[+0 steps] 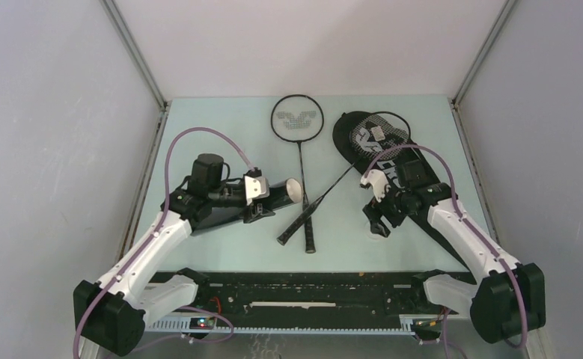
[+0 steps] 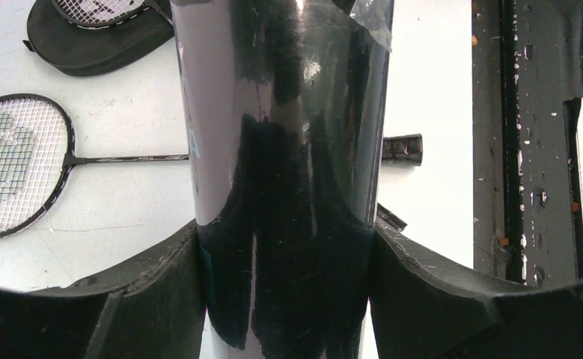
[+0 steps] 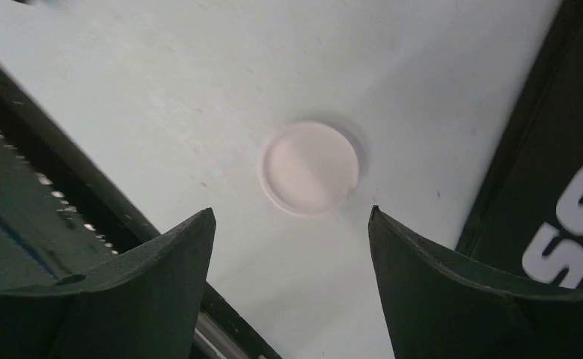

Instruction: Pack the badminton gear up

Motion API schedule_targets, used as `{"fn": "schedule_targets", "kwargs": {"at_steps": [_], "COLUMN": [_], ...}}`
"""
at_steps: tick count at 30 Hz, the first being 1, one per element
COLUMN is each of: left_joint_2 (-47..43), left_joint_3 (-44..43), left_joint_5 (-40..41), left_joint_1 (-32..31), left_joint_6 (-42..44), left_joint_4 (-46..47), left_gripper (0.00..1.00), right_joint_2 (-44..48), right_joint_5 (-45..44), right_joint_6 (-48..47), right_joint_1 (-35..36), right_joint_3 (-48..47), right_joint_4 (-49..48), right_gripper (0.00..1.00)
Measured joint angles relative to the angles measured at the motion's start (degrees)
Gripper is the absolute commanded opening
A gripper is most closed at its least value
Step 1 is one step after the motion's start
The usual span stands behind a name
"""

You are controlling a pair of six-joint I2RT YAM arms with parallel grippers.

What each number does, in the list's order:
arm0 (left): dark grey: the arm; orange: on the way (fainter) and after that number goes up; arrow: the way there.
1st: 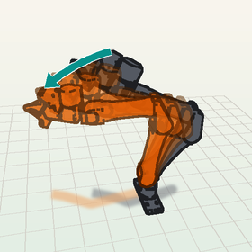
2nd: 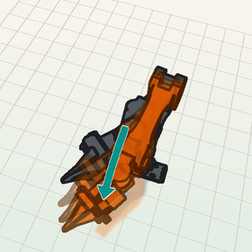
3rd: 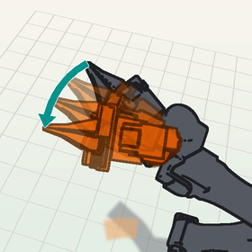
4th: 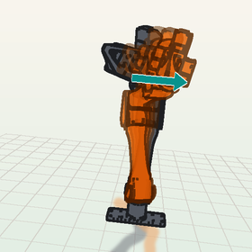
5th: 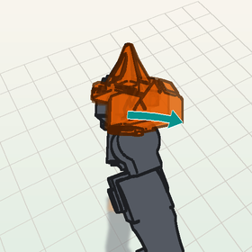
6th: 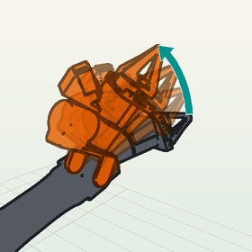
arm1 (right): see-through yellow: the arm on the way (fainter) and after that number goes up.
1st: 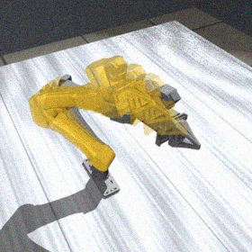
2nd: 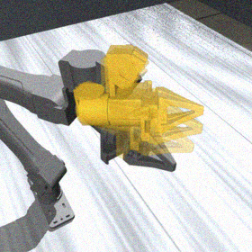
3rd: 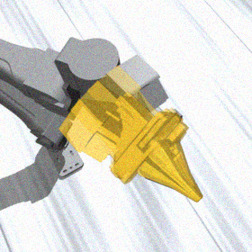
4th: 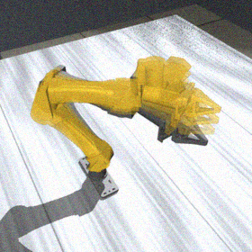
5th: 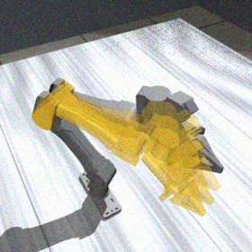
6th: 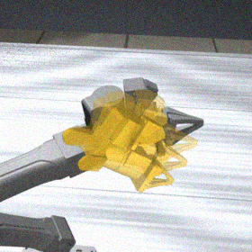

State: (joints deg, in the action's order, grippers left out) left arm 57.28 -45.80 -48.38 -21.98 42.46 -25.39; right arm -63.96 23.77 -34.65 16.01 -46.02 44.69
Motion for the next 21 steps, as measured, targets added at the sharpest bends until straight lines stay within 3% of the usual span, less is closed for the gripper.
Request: {"fn": "schedule_targets", "kwargs": {"at_steps": [6, 11, 21], "left_joint_2": [-0.09, -0.61, -0.83], "left_joint_3": [0.00, 0.00, 0.00], "left_joint_5": [0.26, 0.50, 0.85], "left_joint_1": [0.00, -0.02, -0.02], "left_joint_6": [1.46, 1.81, 2.19], "left_joint_4": [-1.11, -1.73, -1.90], "left_gripper": [0.21, 0.21, 0.21], "right_joint_2": [-4.35, -7.89, -6.73], "right_joint_5": [-8.09, -8.24, -7.50], "right_joint_6": [0.31, -0.98, -5.18], "right_joint_1": [-2.23, -2.10, 6.71], "right_joint_3": [1.64, 1.90, 4.15], "right_joint_4": [-1.53, -2.03, -1.57], "right_gripper": [0.70, 0.65, 0.56]}}
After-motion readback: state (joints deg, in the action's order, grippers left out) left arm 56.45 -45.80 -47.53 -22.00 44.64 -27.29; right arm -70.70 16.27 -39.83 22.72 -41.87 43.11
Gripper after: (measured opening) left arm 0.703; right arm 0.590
